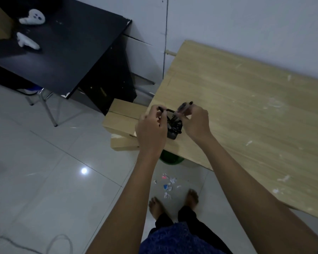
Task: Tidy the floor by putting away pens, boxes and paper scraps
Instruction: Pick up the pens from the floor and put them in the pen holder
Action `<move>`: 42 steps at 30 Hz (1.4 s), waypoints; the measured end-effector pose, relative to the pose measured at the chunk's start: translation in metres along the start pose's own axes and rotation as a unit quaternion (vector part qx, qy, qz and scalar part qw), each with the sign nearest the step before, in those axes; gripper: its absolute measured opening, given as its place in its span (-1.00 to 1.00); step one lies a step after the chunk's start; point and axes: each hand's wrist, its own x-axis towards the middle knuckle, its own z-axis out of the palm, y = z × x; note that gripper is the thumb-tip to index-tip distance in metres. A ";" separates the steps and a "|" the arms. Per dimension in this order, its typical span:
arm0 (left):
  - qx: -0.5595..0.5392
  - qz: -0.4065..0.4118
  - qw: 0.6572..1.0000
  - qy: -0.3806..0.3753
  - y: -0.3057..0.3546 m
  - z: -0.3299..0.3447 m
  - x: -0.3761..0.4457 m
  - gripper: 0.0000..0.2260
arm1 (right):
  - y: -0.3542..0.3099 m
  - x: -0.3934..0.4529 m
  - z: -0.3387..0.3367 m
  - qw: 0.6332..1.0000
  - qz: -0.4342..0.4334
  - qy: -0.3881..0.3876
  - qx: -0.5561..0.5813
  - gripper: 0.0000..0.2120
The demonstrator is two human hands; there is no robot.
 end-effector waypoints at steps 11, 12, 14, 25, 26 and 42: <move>-0.009 -0.009 0.998 -0.069 -0.016 0.024 -0.005 -0.60 | 0.015 -0.009 -0.017 0.994 -0.071 -0.083 -0.026 -0.50; -0.026 -0.013 0.997 -0.067 -0.015 0.023 -0.006 -0.59 | 0.016 -0.013 -0.019 0.994 -0.068 -0.083 -0.018 -0.49; -0.043 -0.011 0.995 -0.087 -0.013 0.024 -0.007 -0.55 | 0.020 -0.020 -0.017 0.992 -0.058 -0.109 -0.021 -0.51; 0.076 0.021 0.976 -0.203 -0.006 0.041 -0.007 -0.48 | 0.035 -0.028 0.012 0.971 -0.080 -0.164 -0.153 -0.49; 0.076 0.021 0.976 -0.202 -0.006 0.040 -0.006 -0.48 | 0.035 -0.028 0.012 0.971 -0.087 -0.157 -0.159 -0.50; -0.098 -0.089 0.990 0.050 -0.045 0.014 -0.029 -0.77 | 0.023 -0.085 0.008 0.995 -0.080 0.050 -0.008 -0.70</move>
